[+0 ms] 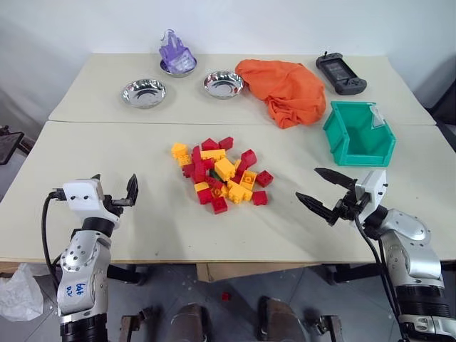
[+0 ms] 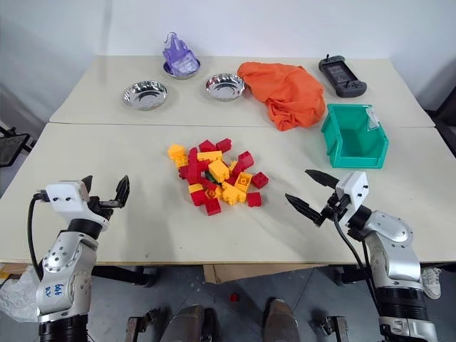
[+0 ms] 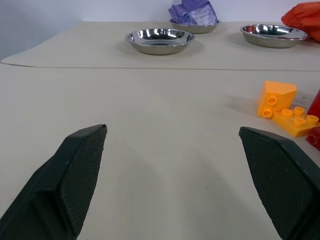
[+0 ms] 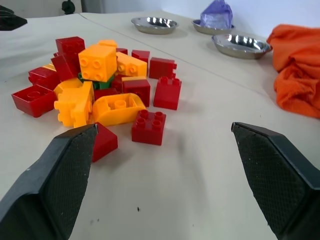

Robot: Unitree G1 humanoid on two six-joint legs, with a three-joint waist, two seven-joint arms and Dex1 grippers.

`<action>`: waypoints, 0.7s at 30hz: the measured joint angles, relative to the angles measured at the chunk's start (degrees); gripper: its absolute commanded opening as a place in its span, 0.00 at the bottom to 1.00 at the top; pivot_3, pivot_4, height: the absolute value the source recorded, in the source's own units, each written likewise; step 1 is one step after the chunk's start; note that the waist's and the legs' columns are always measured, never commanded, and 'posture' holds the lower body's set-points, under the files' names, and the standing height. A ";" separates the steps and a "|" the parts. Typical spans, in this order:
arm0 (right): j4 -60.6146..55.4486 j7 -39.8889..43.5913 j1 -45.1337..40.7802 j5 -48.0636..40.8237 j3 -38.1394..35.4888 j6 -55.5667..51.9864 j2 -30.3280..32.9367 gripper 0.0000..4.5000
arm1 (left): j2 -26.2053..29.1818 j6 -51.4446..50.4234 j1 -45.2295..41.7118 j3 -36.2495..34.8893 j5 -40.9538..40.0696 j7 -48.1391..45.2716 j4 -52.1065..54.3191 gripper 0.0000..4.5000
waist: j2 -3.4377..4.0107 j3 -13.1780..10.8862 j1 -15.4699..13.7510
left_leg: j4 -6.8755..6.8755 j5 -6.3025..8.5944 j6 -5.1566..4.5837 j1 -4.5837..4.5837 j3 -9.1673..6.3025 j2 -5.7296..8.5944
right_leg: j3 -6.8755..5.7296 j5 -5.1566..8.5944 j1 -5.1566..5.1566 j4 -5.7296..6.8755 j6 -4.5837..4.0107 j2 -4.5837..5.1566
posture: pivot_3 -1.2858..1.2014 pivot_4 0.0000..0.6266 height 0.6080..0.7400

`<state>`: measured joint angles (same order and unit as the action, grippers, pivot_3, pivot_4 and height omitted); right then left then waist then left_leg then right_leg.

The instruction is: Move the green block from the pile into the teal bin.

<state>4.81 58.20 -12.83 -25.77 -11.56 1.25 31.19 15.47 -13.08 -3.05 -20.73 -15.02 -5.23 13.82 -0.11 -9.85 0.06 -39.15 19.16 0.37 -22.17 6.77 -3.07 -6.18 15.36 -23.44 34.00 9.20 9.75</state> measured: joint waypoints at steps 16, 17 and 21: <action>11.80 0.22 -2.32 0.18 -7.02 3.60 6.89 1.00 | 18.57 -1.30 2.17 3.72 -6.95 -27.19 2.61 0.91 | 0.01 0.00 0.08 | 0.00 0.00 0.00 0.01 0.04 -0.02 | 0.00 0.01 -0.01 0.00 -0.01 0.00 | 0.52 0.24 1.00; 12.45 0.22 -2.35 0.25 -7.35 4.19 7.23 1.00 | 19.42 -1.27 2.78 4.29 -7.95 -29.92 3.58 0.87 | 0.01 0.00 0.14 | 0.01 0.00 0.00 0.01 0.05 -0.03 | 0.00 0.01 -0.01 0.00 -0.01 0.00 | 0.52 0.24 1.00; 13.50 -0.70 -2.16 0.44 -8.37 4.94 7.26 1.00 | 21.11 1.56 3.99 7.05 -10.12 -39.64 3.98 0.60 | 0.06 -0.03 0.24 | 0.03 0.00 0.01 0.02 0.10 -0.03 | 0.02 0.01 -0.04 -0.01 -0.02 -0.01 | 0.52 0.24 1.00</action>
<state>18.31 57.50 -14.98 -25.33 -19.92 6.20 38.45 36.58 -11.52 0.93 -13.68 -25.14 -44.88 17.80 -0.06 -9.88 0.29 -39.12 19.16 0.37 -22.15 6.87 -3.10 -6.16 15.37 -23.48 34.00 9.18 9.74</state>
